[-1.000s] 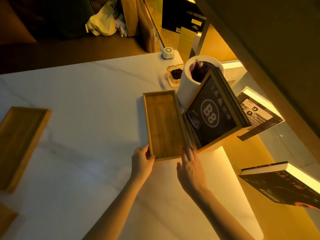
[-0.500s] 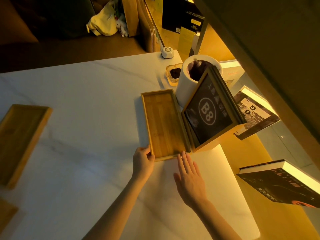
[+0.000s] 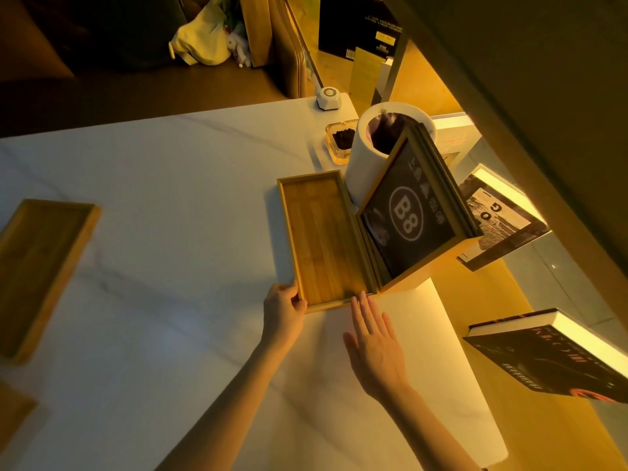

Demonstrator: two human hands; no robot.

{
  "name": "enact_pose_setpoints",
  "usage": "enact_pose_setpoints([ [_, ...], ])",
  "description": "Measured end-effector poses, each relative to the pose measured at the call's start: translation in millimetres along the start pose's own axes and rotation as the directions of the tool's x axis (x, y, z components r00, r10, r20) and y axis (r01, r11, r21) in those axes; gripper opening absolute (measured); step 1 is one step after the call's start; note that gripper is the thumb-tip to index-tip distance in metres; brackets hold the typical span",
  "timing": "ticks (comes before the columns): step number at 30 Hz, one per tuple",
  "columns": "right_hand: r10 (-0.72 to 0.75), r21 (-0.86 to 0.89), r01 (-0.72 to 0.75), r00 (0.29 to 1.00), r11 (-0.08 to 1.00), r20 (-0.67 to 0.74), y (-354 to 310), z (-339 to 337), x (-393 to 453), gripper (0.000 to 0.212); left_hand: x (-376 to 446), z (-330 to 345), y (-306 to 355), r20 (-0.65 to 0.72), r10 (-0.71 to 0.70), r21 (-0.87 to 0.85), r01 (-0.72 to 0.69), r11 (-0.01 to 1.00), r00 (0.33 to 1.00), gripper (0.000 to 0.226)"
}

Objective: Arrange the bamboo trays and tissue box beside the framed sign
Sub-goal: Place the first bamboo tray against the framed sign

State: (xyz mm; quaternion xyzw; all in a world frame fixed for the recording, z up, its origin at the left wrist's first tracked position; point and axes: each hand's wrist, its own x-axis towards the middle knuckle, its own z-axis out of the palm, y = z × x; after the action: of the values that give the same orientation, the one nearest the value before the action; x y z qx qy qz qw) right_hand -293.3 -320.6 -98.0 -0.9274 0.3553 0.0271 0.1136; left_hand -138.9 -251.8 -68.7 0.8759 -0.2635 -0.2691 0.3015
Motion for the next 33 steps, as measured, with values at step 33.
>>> enact_pose_setpoints([
  [33,-0.267,0.09,0.256,0.953,0.962,0.144,-58.3,-85.9,46.8,0.028,-21.0,-73.4,-2.0,0.023,0.094,0.019,-0.094,0.995,0.995,0.033],
])
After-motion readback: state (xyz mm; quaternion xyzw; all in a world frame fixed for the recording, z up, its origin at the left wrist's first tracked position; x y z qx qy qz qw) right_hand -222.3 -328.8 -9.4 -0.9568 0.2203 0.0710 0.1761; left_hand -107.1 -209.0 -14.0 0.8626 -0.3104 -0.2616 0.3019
